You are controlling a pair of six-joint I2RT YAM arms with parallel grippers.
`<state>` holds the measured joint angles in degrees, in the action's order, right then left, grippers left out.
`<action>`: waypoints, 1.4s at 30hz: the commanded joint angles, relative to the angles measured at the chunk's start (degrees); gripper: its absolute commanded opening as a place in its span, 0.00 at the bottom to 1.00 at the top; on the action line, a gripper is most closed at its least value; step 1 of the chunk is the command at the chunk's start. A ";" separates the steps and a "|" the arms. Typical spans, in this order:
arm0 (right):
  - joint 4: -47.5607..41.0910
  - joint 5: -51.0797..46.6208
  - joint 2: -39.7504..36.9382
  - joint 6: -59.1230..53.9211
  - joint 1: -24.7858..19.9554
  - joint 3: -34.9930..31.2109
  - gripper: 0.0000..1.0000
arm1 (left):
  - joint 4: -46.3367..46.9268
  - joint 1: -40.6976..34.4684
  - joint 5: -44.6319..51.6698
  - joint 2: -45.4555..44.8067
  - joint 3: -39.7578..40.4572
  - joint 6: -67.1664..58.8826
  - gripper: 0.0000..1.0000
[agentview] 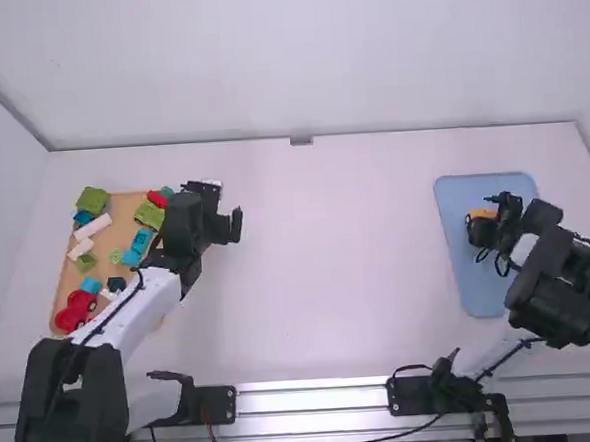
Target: Assemble lego blocks to make yellow taxi
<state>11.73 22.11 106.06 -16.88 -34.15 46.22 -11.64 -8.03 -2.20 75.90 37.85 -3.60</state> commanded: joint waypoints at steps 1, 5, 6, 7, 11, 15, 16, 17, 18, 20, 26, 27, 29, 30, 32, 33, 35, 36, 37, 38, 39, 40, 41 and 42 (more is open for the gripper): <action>-2.49 -2.58 -2.58 2.12 0.00 1.14 0.98 | -0.85 -0.22 -0.28 -1.44 -0.44 2.95 0.99; -15.04 -9.55 -7.89 2.10 1.01 5.03 0.98 | -0.04 -0.24 -1.81 -2.16 0.70 2.21 0.99; -18.56 -12.04 -9.46 2.12 1.88 6.54 0.98 | 1.55 -0.22 -2.69 -2.69 1.53 2.38 0.99; -23.32 -15.15 -12.02 2.08 3.32 8.57 0.98 | 4.79 -0.24 -3.48 -3.69 3.04 2.99 0.99; -33.77 -20.85 -19.89 2.08 7.61 12.13 0.98 | 15.19 -0.70 -3.21 -7.21 7.43 1.97 0.99; -40.96 -23.45 -29.31 1.62 15.08 14.12 0.98 | 26.05 -0.63 -2.40 -12.72 12.50 1.86 0.99; -41.53 -23.30 -30.18 1.62 15.82 14.16 0.98 | 26.71 -0.66 -2.23 -13.25 12.83 1.99 0.99; -43.25 -23.23 -33.05 1.75 18.40 14.19 0.98 | 29.22 -0.63 -0.68 -15.26 13.88 2.75 0.99; -44.98 -23.28 -36.20 2.43 21.49 14.10 0.98 | 30.97 -0.59 1.44 -17.03 14.60 2.97 0.99; -46.42 -23.28 -39.21 3.10 25.16 14.10 0.98 | 32.44 -0.70 4.28 -19.30 15.21 2.43 0.99; -44.89 -22.11 -44.77 5.14 33.62 12.08 0.95 | 31.10 1.49 6.20 -25.12 13.33 1.91 0.96; -44.54 -22.11 -45.11 5.49 33.97 11.74 0.94 | 30.75 1.84 5.85 -25.47 12.98 2.26 0.95; -42.89 -22.11 -46.77 7.14 34.15 10.08 0.91 | 29.04 3.55 4.15 -27.17 11.27 3.60 0.92; -42.09 -22.11 -47.56 7.94 34.15 9.29 0.90 | 28.21 4.38 3.32 -28.00 10.44 3.60 0.91; -41.04 -22.11 -48.62 8.99 34.15 8.23 0.88 | 27.11 5.47 2.22 -29.10 9.34 3.60 0.89; -40.38 -22.11 -49.28 9.65 34.15 7.57 0.87 | 26.42 6.17 2.20 -29.80 8.65 3.60 0.87; -38.73 -22.11 -50.92 11.30 34.15 5.93 0.84 | 24.70 7.89 2.20 -31.52 6.93 3.60 0.84; -37.48 -22.11 -52.18 12.55 34.15 4.67 0.82 | 23.37 8.03 2.20 -32.84 5.60 3.60 0.82; -36.42 -22.11 -53.24 13.61 34.15 3.61 0.80 | 22.26 8.03 2.20 -33.95 4.49 3.60 0.80; -35.60 -22.11 -54.06 14.43 34.15 2.79 0.79 | 21.40 8.03 2.20 -34.82 3.63 3.60 0.79; -35.04 -22.11 -54.62 14.99 34.15 2.23 0.78 | 20.81 8.03 2.20 -35.41 3.04 3.60 0.78; -33.59 -22.11 -56.07 16.44 34.15 0.78 0.75 | 19.28 8.03 2.20 -36.94 1.51 3.60 0.75; -32.38 -22.11 -57.28 16.88 34.15 -0.43 0.73 | 18.01 8.03 2.20 -38.21 0.24 3.60 0.73; -31.13 -22.11 -58.53 16.88 34.15 -1.68 0.71 | 16.69 8.03 2.20 -39.52 -1.07 3.60 0.70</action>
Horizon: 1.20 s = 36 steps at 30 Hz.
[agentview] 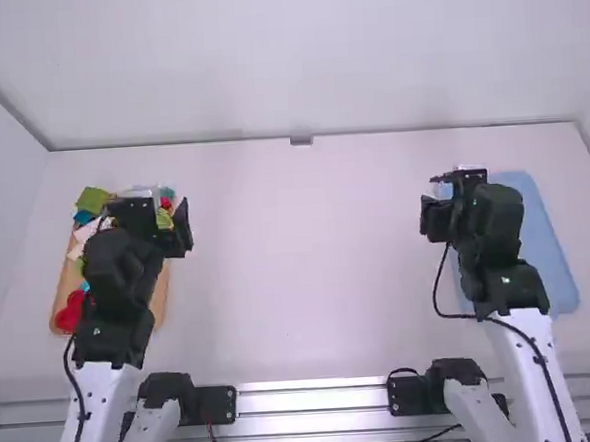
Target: Assemble lego blocks to make yellow taxi
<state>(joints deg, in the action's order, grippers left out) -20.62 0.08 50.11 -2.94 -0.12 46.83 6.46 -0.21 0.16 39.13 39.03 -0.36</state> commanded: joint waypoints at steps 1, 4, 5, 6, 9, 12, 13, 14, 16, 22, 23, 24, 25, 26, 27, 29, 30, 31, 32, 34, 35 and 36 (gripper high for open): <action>1.86 -0.08 -3.21 2.94 0.12 -2.93 0.70 | -2.07 0.21 -0.16 -3.43 -2.93 0.36 0.69; 6.23 -0.08 -7.59 2.94 0.12 -7.30 0.62 | -6.46 0.21 -0.16 -7.98 -7.47 0.36 0.61; 6.93 -0.08 -8.29 2.94 0.12 -8.01 0.61 | -6.46 0.21 -0.16 -8.70 -8.20 0.36 0.60; 8.36 -0.08 -9.71 2.94 0.12 -9.43 0.58 | -6.46 0.21 -0.16 -10.16 -9.65 0.36 0.58; 13.09 -0.08 -14.44 2.94 0.12 -14.16 0.50 | -6.46 0.21 -0.16 -14.93 -14.43 0.36 0.49; 16.77 -0.08 -18.12 2.94 0.12 -17.84 0.44 | -6.46 0.21 -0.16 -18.55 -18.05 0.36 0.43; 17.50 -0.08 -18.85 2.94 0.12 -18.57 0.43 | -6.46 0.21 -0.16 -19.26 -18.76 0.36 0.42; 19.31 -0.08 -20.66 2.94 0.12 -20.38 0.39 | -6.46 0.21 -0.16 -21.01 -20.51 0.36 0.39; 20.62 -0.08 -23.50 2.94 0.12 -23.22 0.34 | -6.46 0.21 -0.16 -23.70 -23.20 0.36 0.34; 20.62 -0.08 -30.44 2.94 0.12 -30.16 0.22 | -6.46 0.21 -0.16 -30.01 -29.51 0.36 0.23; 20.62 -0.08 -31.65 2.94 0.12 -31.37 0.20 | -6.46 0.21 -0.16 -31.08 -30.57 0.36 0.21; 20.62 -0.08 -33.12 2.94 0.12 -32.83 0.18 | -6.46 0.21 -0.16 -32.35 -31.84 0.36 0.19; 20.62 -0.08 -33.69 2.94 0.12 -33.40 0.17 | -6.46 0.21 -0.16 -32.83 -32.33 0.36 0.18; 20.62 -0.08 -35.07 2.94 0.12 -34.79 0.14 | -6.46 0.21 -0.16 -34.01 -33.51 0.36 0.16; 20.62 -0.08 -35.87 2.94 0.12 -35.59 0.13 | -6.46 0.21 -0.16 -34.68 -34.18 0.36 0.15; 20.62 -0.08 -37.65 2.94 0.12 -37.37 0.10 | -6.46 0.21 -0.16 -36.17 -35.67 0.36 0.12; 20.62 -0.08 -38.38 2.94 0.12 -38.10 0.08 | -6.46 0.21 -0.16 -36.77 -36.27 0.36 0.11; 20.62 -0.08 -39.55 2.94 0.12 -39.27 0.06 | -6.46 0.21 -0.16 -37.73 -37.22 0.36 0.09; 20.62 -0.08 -40.45 2.94 0.12 -40.16 0.05 | -6.46 0.21 -0.16 -38.46 -37.96 0.36 0.08; 20.62 -0.08 -41.93 2.94 0.12 -41.65 0.02 | -6.46 0.21 -0.16 -39.13 -39.03 0.36 0.06; 20.62 -0.08 -42.74 2.94 0.12 -42.46 0.01 | -6.46 0.21 -0.16 -39.13 -39.03 0.36 0.05; 20.62 -0.08 -42.94 2.94 0.12 -42.66 0.00 | -6.46 0.21 -0.16 -39.13 -39.03 0.36 0.05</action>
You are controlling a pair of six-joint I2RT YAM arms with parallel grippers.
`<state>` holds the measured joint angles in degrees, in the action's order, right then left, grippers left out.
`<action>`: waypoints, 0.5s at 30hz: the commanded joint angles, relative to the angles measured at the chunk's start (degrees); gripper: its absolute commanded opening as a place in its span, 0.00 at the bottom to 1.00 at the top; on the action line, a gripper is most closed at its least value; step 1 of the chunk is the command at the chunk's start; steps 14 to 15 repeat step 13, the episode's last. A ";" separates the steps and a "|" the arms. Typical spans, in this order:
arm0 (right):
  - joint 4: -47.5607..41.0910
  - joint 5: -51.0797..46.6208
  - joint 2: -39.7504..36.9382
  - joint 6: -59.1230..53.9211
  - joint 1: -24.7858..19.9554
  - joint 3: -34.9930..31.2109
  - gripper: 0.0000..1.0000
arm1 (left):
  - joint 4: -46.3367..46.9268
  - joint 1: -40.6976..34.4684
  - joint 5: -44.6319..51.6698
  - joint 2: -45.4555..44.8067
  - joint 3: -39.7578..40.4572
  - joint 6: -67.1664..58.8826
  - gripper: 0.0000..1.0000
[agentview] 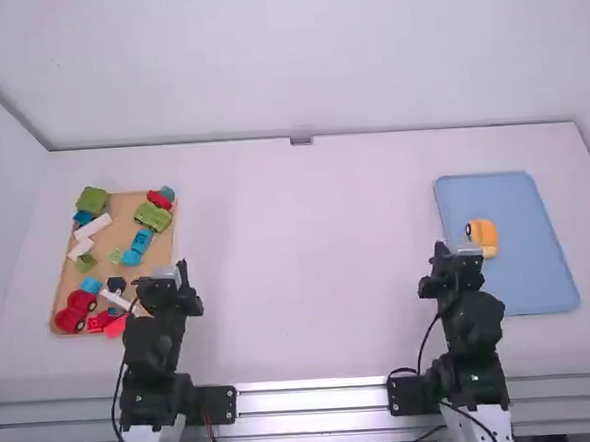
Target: Assemble lego blocks to make yellow taxi
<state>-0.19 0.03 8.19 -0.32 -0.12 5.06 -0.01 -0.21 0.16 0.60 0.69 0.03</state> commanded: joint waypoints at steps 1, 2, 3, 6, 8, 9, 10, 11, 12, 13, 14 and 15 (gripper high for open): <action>0.19 -0.03 -1.98 0.32 0.12 -1.85 0.00 | 0.01 0.21 -0.16 -0.60 -0.69 -0.03 0.03; 0.19 -0.03 -2.54 0.32 0.12 -2.41 0.00 | 0.01 0.21 -0.16 -0.60 -0.69 -0.03 0.02; 0.19 -0.03 -3.08 0.32 0.12 -2.95 0.00 | 0.01 0.21 -0.16 -0.60 -0.69 -0.03 0.02; 0.19 -0.03 -4.97 0.32 0.12 -4.84 0.00 | 0.01 0.21 -0.16 -0.60 -0.69 -0.03 0.00; 0.19 -0.03 -6.09 0.32 0.12 -5.06 0.00 | 0.01 0.21 -0.16 -0.60 -0.69 -0.03 0.00; 0.19 -0.03 -6.71 0.32 0.12 -5.06 0.00 | 0.01 0.21 -0.16 -0.60 -0.69 -0.03 0.00; 0.19 -0.03 -7.32 0.32 0.12 -5.06 0.00 | 0.01 0.21 -0.16 -0.60 -0.69 -0.03 0.00; 0.19 -0.03 -7.47 0.32 0.12 -5.06 0.00 | 0.01 0.21 -0.16 -0.60 -0.69 -0.03 0.00; 0.19 -0.03 -8.19 0.32 0.12 -5.06 0.00 | 0.01 0.21 -0.16 -0.60 -0.69 -0.03 0.00; 0.19 -0.03 -8.19 0.32 0.12 -5.06 0.00 | 0.01 0.21 -0.16 -0.60 -0.69 -0.03 0.00; 0.19 -0.03 -8.19 0.32 0.12 -5.06 0.00 | 0.01 0.21 -0.16 -0.60 -0.69 -0.03 0.00; 0.19 -0.03 -8.19 0.32 0.12 -5.06 0.00 | 0.01 0.21 -0.16 -0.60 -0.69 -0.03 0.00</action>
